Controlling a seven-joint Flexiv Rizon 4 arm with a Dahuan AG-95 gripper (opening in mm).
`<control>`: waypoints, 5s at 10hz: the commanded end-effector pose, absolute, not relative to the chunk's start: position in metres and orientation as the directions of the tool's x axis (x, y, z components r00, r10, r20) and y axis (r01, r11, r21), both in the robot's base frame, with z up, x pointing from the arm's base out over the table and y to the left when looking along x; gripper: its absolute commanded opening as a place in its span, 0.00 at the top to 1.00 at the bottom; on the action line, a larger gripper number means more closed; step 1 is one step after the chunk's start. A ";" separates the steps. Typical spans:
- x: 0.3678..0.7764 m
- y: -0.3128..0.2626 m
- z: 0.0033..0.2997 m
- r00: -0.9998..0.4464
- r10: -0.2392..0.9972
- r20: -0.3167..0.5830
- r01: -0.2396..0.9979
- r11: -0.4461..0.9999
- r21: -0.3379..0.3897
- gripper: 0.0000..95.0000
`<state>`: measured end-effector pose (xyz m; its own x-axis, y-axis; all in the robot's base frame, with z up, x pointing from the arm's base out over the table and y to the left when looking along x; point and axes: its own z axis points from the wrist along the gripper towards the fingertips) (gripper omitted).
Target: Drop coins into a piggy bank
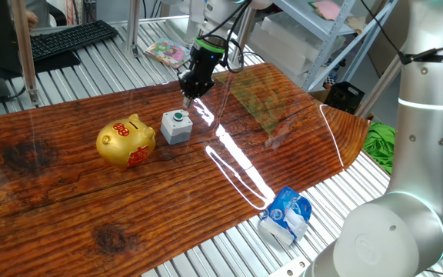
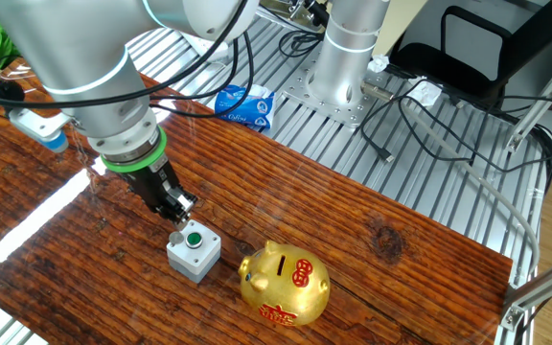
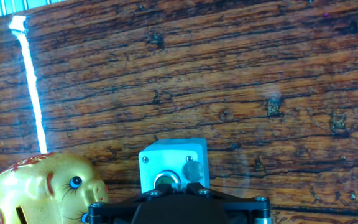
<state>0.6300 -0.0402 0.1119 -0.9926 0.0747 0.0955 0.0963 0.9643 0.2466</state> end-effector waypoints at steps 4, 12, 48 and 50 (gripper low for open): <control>0.630 -0.041 0.112 -0.996 0.053 0.069 0.068 0.966 0.248 1.00; 0.630 -0.041 0.112 -0.989 0.118 0.088 0.136 0.961 0.242 1.00; 0.648 -0.054 0.092 -0.976 0.060 0.210 0.151 0.878 0.454 0.80; 0.648 -0.054 0.092 -0.978 0.038 0.205 0.130 0.879 0.459 0.80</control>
